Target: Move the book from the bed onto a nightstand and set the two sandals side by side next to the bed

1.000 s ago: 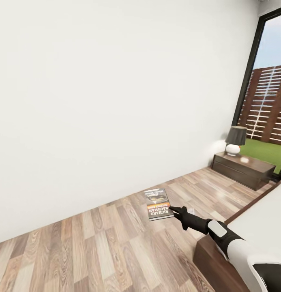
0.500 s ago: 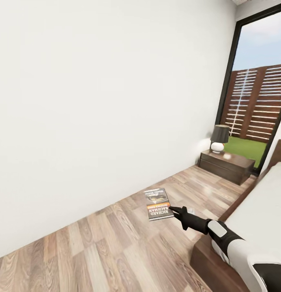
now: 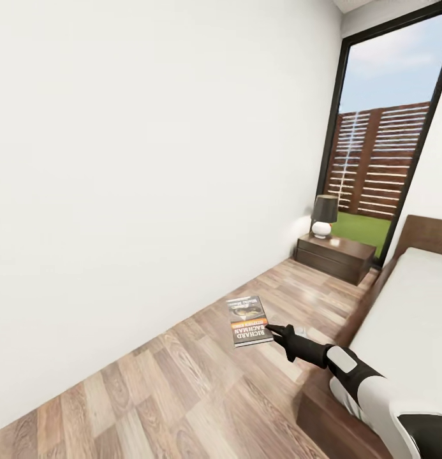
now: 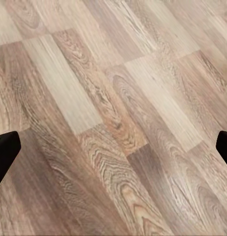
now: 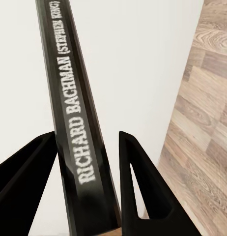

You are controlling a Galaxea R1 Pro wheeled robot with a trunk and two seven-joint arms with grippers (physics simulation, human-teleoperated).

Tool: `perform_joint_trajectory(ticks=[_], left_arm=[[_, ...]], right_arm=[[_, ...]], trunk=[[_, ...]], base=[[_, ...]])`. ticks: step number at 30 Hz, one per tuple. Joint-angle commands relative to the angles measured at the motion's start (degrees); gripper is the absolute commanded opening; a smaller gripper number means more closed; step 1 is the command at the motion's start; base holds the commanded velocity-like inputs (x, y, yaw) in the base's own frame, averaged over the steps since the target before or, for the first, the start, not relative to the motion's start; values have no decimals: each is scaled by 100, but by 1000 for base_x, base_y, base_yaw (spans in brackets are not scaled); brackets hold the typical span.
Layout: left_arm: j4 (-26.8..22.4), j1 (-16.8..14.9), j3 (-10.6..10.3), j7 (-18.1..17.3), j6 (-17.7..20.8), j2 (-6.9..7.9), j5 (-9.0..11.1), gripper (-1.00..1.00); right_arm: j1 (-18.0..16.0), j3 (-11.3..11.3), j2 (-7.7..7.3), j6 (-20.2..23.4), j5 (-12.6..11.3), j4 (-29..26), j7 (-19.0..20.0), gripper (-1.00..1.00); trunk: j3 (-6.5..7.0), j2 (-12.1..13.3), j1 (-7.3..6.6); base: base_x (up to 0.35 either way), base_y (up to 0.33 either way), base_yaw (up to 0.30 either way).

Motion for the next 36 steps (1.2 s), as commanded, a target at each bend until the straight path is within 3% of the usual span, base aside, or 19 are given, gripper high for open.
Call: perform_joint_trajectory(ticks=[1,36], left_arm=[[6,-3,8,-60,5,1,60,100],[6,-3,8,-60,5,10,60,100]], right_arm=[[-7,-3,-2,31,-56,1,11,-100],[-7,-3,-2,31,-56,1,13,-100]], trunk=[[-6,-3,2],[-6,-3,2]], base=[[224,199,-221],[214,211,-201]])
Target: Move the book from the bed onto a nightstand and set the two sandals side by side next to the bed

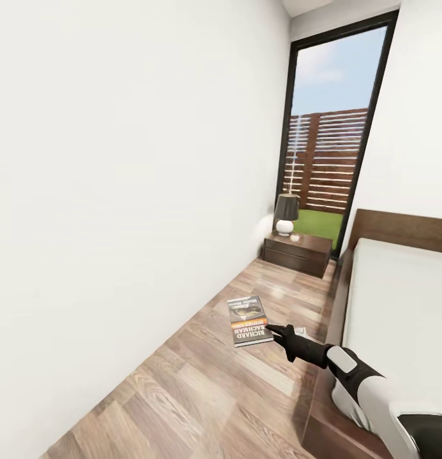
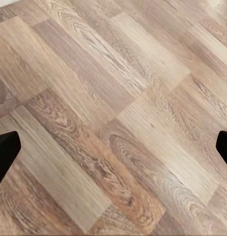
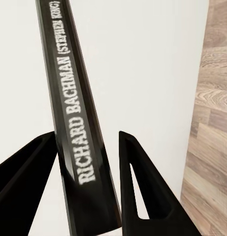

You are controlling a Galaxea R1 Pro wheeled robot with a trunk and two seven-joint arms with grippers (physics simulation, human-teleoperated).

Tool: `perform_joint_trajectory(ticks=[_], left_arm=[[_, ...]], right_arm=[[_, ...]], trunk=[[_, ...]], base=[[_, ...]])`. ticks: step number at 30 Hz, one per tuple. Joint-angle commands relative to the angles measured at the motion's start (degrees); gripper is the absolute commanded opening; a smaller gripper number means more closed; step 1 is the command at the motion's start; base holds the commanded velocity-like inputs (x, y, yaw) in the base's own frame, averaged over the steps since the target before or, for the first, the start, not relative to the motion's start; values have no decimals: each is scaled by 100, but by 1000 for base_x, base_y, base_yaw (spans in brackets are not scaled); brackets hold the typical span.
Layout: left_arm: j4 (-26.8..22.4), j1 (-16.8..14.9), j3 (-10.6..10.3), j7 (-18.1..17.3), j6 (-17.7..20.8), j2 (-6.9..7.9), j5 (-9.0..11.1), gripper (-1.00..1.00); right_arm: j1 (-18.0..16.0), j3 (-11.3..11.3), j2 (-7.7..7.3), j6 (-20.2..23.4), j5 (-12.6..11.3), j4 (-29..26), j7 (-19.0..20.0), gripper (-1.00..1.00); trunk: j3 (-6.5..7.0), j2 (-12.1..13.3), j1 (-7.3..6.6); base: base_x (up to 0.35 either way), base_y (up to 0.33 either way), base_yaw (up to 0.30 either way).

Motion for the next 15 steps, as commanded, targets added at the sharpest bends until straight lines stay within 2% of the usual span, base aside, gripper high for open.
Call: perform_joint_trajectory(ticks=[1,15], left_arm=[[6,-3,8,-60,5,1,60,100],[6,-3,8,-60,5,2,60,100]], right_arm=[[-7,-2,-2,32,-55,1,11,-100],[-7,-2,-2,32,-55,-1,11,-100]], trunk=[[-6,-4,2],[-6,-4,2]], base=[[178,247,-184],[167,250,-182]])
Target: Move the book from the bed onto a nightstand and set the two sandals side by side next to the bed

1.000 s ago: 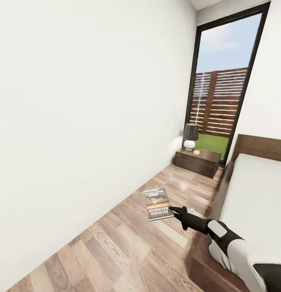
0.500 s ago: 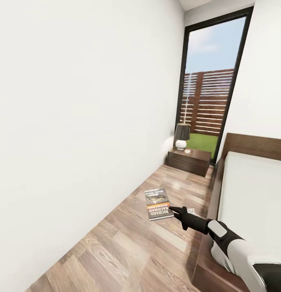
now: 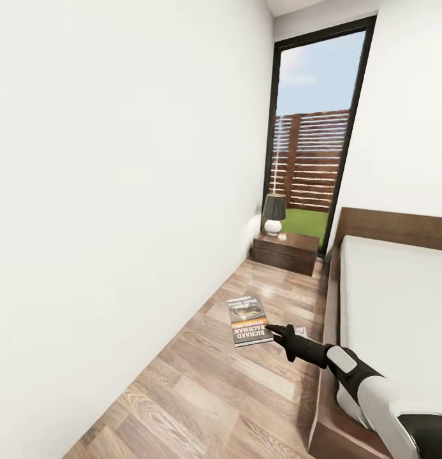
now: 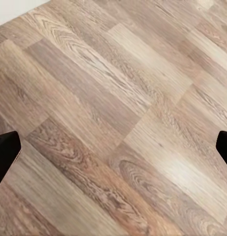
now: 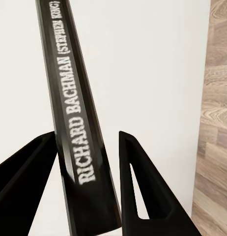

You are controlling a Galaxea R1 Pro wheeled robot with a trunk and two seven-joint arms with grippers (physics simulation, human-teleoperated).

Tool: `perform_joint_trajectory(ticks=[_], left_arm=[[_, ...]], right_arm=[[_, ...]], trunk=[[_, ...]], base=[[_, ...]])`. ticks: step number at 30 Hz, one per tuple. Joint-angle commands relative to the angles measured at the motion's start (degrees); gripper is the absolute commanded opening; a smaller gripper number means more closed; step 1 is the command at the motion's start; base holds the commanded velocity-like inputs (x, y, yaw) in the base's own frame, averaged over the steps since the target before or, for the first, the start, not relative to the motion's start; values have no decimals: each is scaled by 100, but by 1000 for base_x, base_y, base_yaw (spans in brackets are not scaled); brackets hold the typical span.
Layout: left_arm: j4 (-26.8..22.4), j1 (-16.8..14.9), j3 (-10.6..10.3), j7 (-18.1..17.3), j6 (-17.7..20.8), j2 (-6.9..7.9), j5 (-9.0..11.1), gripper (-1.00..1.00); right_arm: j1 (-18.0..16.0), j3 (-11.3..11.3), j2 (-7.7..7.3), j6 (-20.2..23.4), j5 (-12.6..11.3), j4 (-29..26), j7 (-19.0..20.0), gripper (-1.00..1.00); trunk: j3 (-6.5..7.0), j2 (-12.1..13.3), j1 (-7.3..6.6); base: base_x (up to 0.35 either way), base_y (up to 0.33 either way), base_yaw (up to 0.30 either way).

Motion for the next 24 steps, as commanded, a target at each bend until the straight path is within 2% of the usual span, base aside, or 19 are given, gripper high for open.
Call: perform_joint_trajectory(ticks=[1,24], left_arm=[[6,-3,8,-60,5,1,60,100],[6,-3,8,-60,5,-7,60,100]], right_arm=[[-7,-2,-2,32,-55,0,11,-100],[-7,-2,2,32,-56,-1,8,-100]], trunk=[[-6,-4,2],[-6,-4,2]], base=[[163,251,-180],[162,243,-179]])
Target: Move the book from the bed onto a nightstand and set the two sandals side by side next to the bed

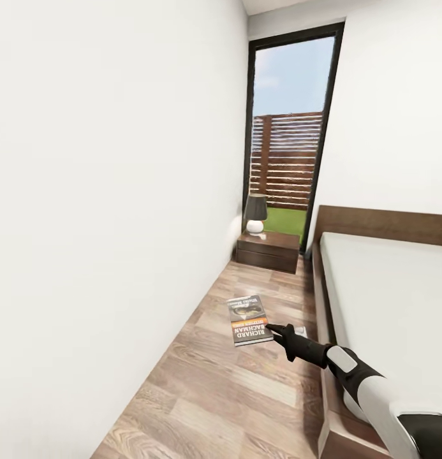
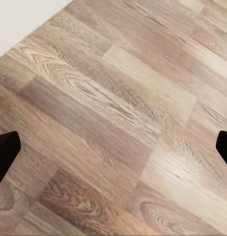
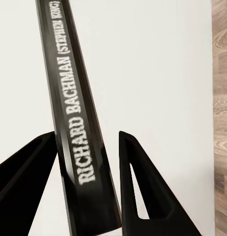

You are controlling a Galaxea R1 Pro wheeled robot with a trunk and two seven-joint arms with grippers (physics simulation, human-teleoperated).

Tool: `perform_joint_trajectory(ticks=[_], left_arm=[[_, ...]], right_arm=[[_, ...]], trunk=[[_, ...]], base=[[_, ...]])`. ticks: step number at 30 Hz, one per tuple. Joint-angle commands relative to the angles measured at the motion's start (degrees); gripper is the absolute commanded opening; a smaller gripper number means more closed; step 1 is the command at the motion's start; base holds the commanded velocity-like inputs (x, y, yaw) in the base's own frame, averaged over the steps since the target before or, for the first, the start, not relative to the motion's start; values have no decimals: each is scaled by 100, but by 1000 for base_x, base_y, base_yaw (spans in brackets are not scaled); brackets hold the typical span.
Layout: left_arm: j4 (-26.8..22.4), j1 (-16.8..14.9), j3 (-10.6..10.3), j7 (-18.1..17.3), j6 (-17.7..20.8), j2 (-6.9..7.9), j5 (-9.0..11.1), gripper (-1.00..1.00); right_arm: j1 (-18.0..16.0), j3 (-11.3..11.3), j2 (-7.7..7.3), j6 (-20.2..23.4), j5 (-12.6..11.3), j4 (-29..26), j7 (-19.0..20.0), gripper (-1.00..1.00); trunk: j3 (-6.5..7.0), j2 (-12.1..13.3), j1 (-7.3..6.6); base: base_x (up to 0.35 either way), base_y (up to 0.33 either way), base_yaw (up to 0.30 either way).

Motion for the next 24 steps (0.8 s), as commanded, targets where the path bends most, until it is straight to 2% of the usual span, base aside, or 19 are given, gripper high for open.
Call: perform_joint_trajectory(ticks=[1,24], left_arm=[[6,-3,8,-60,5,1,60,100],[6,-3,8,-60,5,3,60,100]], right_arm=[[-6,16,-2,20,-24,4,11,-100],[-6,16,2,20,-28,5,10,-100]], trunk=[[-6,-3,2],[-6,-3,2]], base=[[162,212,-176],[159,179,-174]])
